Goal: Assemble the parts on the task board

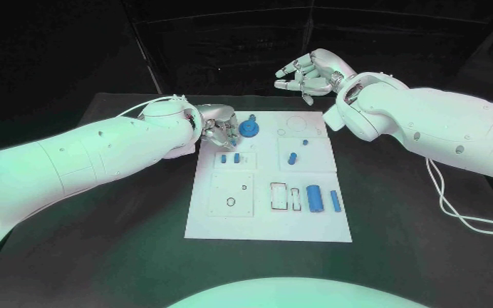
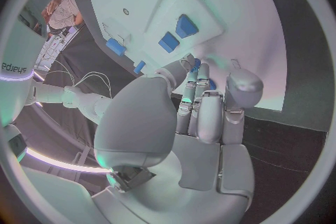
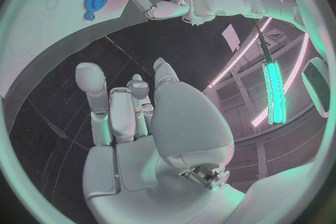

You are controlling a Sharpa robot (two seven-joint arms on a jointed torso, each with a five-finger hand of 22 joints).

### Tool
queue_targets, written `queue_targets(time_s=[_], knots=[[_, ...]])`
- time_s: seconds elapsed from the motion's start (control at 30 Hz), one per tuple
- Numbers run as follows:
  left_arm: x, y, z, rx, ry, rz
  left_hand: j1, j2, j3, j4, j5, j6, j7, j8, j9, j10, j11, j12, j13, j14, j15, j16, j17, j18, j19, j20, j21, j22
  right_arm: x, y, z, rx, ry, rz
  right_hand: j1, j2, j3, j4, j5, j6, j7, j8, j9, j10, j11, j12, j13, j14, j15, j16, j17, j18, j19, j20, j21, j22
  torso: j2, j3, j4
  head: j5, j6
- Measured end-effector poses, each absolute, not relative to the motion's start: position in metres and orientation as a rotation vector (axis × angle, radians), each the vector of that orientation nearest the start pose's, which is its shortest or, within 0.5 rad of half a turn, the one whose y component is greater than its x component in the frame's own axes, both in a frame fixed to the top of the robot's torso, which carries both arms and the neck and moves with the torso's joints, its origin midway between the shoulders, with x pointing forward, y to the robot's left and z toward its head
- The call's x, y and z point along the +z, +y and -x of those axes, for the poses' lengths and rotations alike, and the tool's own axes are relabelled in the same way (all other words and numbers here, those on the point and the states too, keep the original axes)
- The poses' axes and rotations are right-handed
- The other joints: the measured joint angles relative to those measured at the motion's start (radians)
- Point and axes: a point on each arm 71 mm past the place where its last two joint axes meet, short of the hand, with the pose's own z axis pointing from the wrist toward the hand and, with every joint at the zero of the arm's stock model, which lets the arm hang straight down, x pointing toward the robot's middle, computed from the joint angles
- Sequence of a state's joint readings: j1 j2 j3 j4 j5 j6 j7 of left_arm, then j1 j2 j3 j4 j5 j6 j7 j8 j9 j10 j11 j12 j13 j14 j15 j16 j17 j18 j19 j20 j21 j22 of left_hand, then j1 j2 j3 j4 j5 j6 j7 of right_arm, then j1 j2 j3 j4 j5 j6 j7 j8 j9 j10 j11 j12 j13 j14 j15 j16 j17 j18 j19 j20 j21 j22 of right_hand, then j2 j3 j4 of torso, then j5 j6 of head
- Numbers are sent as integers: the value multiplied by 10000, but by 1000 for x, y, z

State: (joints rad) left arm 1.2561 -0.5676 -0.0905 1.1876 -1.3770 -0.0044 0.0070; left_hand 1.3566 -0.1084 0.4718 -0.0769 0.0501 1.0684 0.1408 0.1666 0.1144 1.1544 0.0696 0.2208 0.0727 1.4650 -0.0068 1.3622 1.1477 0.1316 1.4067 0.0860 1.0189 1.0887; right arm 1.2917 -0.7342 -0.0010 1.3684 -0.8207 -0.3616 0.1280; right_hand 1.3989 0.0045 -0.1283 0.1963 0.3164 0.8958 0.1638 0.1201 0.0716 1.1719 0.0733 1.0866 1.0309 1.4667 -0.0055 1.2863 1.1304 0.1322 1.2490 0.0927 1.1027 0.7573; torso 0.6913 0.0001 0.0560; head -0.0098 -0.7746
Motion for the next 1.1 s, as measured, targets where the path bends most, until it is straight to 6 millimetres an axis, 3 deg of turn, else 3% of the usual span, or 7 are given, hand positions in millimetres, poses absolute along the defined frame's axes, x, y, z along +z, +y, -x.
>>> queue_targets(time_s=[0.2,0.43,0.97,1.1], knots=[[-209,146,-536,-6781,19447,-3038,-127,-129,-55,55,0,-46,45,-161,-65,-44,44,-169,-25,0,0,0,-47,0,0,0,0,-5,-128,-192,-534,10685,15296,-3346,0,0,0,0,0,0,0,0,0,0,0,0,0,0,0,0,0,0,0,0,0,0,-1,-2,-1,-1,-9],[-210,146,-536,-6742,19502,-3032,-397,-403,-341,170,0,-913,171,-732,-341,-452,233,-507,-78,36,36,-68,-192,0,-51,50,-150,-107,-128,-191,-534,10679,15296,-3339,43,42,0,0,0,0,0,0,0,0,0,0,0,0,0,0,57,-1,0,0,0,1,-1,-1,-1,-1,-20],[-210,151,-536,-6680,19518,-2916,-397,-403,-471,163,0,-932,180,-771,-384,-577,287,-625,-77,2,73,-68,-240,0,-83,83,-197,-147,-128,-194,-534,10601,15299,-3338,54,53,0,0,0,0,0,0,0,-1,-1,0,-9,0,0,0,98,-1,0,0,0,0,-8,-1,-3,-25,-23],[-209,160,-536,-6594,19472,-2785,-397,-404,-489,145,0,-932,180,-771,-404,-651,283,-692,-76,2,72,-68,-259,1,-83,83,-234,-175,-129,-200,-535,10394,15327,-3360,349,170,2,-57,0,0,0,70,0,-840,-23,-905,-1009,0,0,0,66,-1,0,0,-171,-178,-14,-3,6,-30,-2]])
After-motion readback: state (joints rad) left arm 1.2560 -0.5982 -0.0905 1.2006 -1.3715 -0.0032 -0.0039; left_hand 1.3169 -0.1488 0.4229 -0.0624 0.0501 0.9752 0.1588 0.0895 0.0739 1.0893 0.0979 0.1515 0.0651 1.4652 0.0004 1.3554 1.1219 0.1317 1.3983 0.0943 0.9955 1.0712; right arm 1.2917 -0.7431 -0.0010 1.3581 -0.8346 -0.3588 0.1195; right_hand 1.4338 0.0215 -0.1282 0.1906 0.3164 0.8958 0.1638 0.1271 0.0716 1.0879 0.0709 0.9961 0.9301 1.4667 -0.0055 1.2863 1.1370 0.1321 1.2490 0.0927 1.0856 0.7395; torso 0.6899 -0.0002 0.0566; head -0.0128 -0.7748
